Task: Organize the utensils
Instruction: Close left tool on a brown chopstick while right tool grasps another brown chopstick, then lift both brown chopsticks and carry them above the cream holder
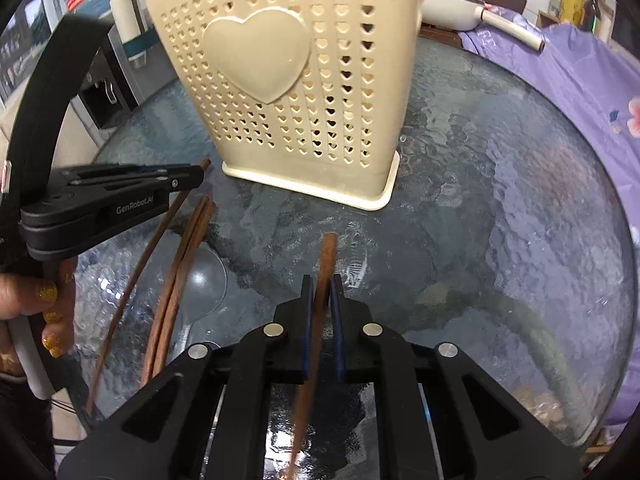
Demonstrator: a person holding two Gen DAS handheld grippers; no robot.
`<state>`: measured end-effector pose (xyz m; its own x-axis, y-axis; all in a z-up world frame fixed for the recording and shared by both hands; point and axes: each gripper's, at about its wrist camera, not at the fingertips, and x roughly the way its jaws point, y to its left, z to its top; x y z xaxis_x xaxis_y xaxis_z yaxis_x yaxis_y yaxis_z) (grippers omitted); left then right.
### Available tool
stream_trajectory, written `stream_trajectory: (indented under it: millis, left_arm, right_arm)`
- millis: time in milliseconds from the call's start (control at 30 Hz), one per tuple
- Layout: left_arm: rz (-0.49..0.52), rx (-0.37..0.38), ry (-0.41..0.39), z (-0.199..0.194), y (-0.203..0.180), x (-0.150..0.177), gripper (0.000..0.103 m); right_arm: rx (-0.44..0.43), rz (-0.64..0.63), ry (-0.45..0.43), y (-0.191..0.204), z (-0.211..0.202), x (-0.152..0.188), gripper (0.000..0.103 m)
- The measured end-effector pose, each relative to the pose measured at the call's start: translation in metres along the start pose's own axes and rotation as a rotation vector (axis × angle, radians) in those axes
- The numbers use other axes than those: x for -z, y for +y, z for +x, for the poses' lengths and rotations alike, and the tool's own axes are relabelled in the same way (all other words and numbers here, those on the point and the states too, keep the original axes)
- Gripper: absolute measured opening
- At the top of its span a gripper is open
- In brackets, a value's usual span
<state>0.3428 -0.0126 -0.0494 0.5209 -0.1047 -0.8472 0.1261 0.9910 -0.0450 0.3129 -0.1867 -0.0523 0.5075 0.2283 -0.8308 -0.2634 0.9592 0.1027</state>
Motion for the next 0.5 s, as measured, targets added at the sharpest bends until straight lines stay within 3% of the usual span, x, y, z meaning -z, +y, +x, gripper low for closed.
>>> stream_trajectory:
  millis: [500]
  left_arm:
    - [-0.035,0.059,-0.082,-0.039,0.001,0.003,0.007]
  right_arm:
    - [-0.129,0.092,-0.068,-0.015,-0.025,0.002,0.008]
